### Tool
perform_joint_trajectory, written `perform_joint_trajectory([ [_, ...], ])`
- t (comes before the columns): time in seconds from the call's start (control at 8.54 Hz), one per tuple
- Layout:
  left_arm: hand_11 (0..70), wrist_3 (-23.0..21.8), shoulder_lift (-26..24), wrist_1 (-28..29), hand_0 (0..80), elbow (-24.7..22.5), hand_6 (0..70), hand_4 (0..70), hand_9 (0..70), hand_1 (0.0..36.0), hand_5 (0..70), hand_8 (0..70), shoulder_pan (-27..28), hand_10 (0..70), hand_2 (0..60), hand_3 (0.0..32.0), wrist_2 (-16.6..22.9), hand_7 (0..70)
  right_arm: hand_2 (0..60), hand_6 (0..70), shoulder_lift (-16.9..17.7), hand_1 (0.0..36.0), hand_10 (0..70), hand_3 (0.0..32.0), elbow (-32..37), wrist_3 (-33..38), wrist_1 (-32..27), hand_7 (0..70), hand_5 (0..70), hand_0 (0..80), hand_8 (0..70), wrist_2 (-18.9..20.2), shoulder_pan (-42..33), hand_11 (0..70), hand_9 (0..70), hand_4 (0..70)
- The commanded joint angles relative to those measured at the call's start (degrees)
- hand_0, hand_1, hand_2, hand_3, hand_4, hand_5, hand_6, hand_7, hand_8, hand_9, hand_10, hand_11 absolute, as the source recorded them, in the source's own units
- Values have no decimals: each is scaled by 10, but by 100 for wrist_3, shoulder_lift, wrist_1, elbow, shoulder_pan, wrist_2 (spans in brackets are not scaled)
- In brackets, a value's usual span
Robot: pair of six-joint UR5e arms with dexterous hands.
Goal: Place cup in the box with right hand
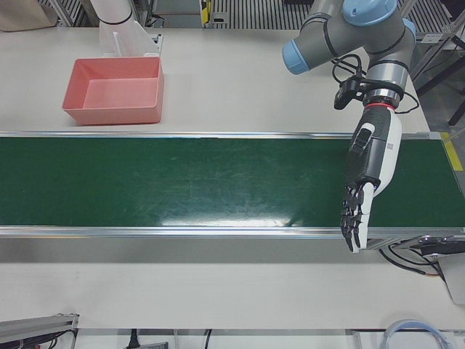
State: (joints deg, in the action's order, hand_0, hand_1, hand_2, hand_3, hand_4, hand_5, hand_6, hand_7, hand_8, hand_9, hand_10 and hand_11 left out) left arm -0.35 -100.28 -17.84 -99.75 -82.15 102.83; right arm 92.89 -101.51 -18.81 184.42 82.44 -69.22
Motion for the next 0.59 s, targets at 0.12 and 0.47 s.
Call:
perform_joint_trajectory([
  [0.12, 0, 0, 0, 0, 0, 8, 0, 0, 0, 0, 0, 0, -2, 0, 0, 0, 0, 0, 142, 20, 1, 170, 0, 0, 8, -114, 6, 29, 48, 466, 22, 0, 102, 0, 14, 0],
  [0.47, 0, 0, 0, 0, 0, 8, 0, 0, 0, 0, 0, 0, -2, 0, 0, 0, 0, 0, 139, 19, 1, 166, 0, 0, 262, -141, -3, 18, 48, 464, 25, -18, 207, 0, 18, 0],
])
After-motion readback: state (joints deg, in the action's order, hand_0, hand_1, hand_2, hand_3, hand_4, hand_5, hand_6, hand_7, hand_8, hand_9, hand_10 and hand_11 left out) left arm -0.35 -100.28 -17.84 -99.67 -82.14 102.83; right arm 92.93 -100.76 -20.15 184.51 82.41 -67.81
